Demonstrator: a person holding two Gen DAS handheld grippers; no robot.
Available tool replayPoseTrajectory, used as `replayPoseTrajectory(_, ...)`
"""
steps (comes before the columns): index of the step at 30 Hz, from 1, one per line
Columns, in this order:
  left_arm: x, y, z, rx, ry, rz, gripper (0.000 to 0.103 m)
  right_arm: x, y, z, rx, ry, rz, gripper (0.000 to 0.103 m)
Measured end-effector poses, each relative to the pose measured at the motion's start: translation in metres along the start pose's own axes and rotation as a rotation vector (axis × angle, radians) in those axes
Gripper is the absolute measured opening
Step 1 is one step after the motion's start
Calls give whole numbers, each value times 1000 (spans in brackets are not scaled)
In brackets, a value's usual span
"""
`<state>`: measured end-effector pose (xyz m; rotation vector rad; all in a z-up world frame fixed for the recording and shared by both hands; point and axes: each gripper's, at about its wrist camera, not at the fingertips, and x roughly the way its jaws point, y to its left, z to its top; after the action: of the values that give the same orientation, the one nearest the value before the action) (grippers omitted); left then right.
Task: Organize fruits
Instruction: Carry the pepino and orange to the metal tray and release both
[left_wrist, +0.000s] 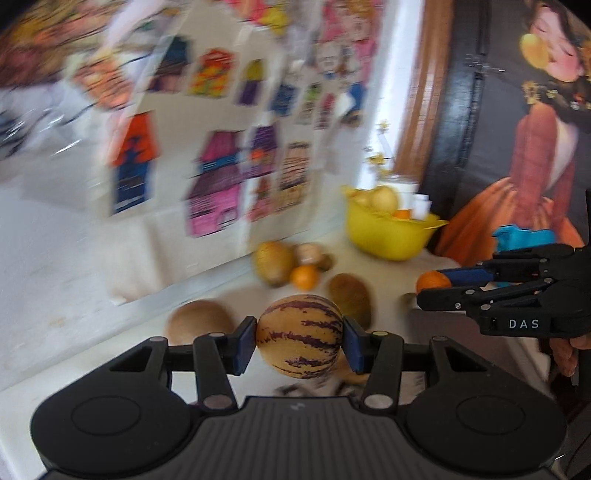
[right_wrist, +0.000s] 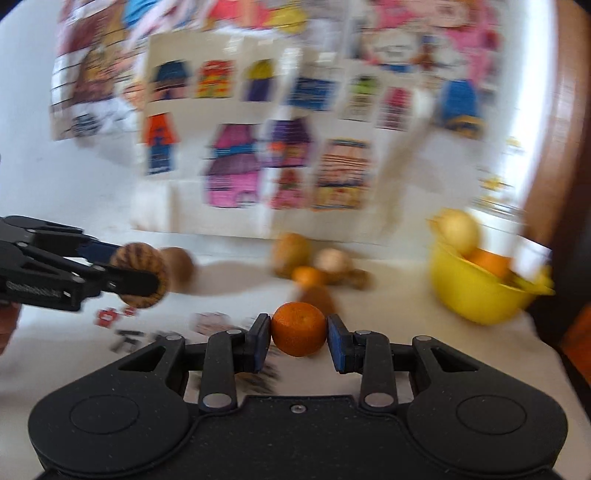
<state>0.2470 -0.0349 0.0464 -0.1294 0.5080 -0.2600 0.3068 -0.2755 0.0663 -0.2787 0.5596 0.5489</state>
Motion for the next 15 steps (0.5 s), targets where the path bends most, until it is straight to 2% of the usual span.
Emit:
replayPoseTrajectory(6,31,-54,13,46,-11,-113,53,-15,-52,-33,78,27,-164,35)
replayPoseTrajectory(9,56,-77,15,51,22,-160,53,-13,-74,-51,122,47,-220,35)
replayPoseTrajectory(15,102,-106,10,72,105,-201,53,-4,-104,-83,190,78,-293,35)
